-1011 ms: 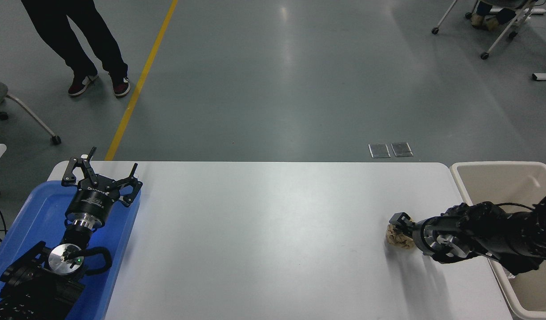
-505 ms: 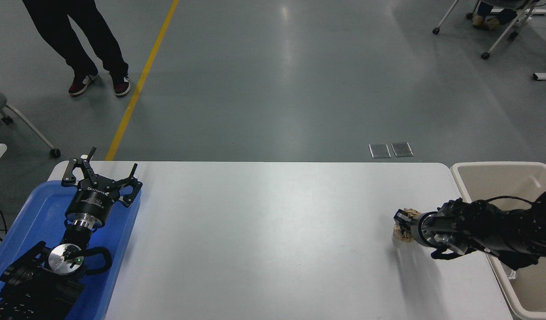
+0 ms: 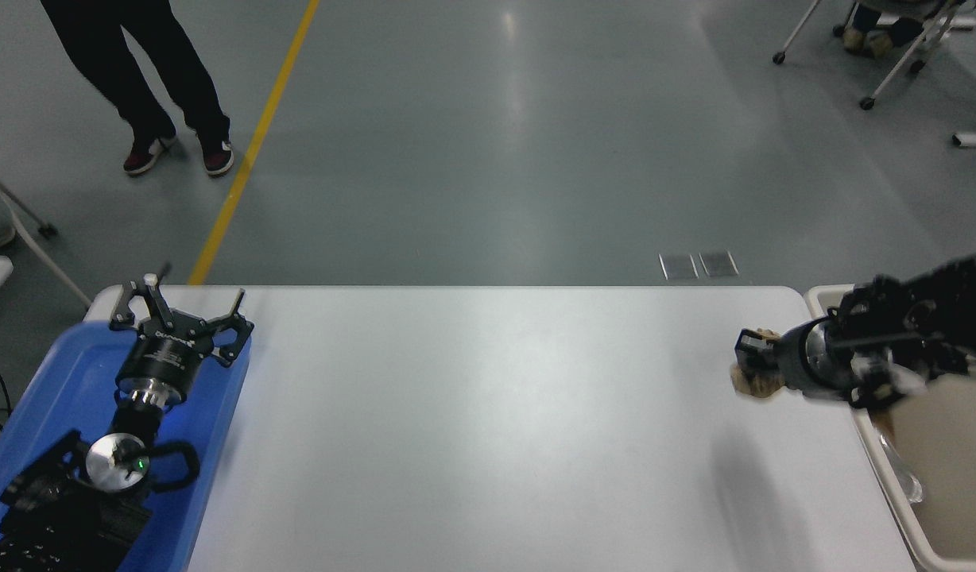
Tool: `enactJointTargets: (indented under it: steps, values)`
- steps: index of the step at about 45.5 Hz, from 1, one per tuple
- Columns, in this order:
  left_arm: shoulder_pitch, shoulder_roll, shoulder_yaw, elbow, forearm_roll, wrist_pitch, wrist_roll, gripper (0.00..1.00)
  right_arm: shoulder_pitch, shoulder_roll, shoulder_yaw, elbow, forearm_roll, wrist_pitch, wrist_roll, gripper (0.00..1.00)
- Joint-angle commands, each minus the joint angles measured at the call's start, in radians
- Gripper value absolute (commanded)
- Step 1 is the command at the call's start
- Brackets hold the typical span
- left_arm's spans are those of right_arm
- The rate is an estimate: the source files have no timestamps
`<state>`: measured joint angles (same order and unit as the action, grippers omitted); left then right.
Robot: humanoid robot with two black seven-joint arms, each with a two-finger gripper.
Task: Pick up paper ball place in dustbin
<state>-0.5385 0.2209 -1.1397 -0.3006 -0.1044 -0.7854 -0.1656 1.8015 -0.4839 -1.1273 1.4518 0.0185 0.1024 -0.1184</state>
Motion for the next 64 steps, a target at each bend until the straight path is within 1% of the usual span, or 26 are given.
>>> enactJointTargets:
  steps: [1,7,18,32,41,48,55,64]
  values:
    - [0.002,0.000,-0.002,0.000,-0.001,0.000,0.000,0.99,0.421,-0.071,-0.121,0.257,-0.023,0.238,0.002,0.00]
    - [0.002,0.000,-0.002,0.000,-0.001,0.000,0.000,0.99,0.623,-0.088,-0.135,0.294,-0.022,0.420,0.002,0.00]
    - [0.002,0.000,-0.002,0.000,-0.001,0.000,0.000,0.99,0.887,-0.096,-0.118,0.294,-0.020,0.683,0.000,0.00]
    - [0.002,0.000,-0.003,0.000,-0.001,0.000,0.000,0.99,1.004,-0.113,-0.120,0.294,-0.022,0.683,-0.003,0.00]
    - [0.002,0.000,-0.003,0.000,-0.001,0.000,0.000,0.99,0.972,-0.111,-0.135,0.274,-0.025,0.683,-0.007,0.00]
    - [0.002,0.000,-0.003,0.000,-0.001,0.000,0.000,0.99,0.793,-0.119,-0.143,0.191,-0.063,0.683,-0.009,0.00]
    - [0.002,0.000,-0.003,0.000,-0.001,0.000,0.000,0.99,0.527,-0.139,-0.134,0.041,-0.118,0.525,-0.009,0.00]
    - [0.002,0.000,-0.003,0.000,-0.001,0.000,0.000,0.99,0.184,-0.179,-0.065,-0.206,-0.118,0.373,-0.007,0.00]
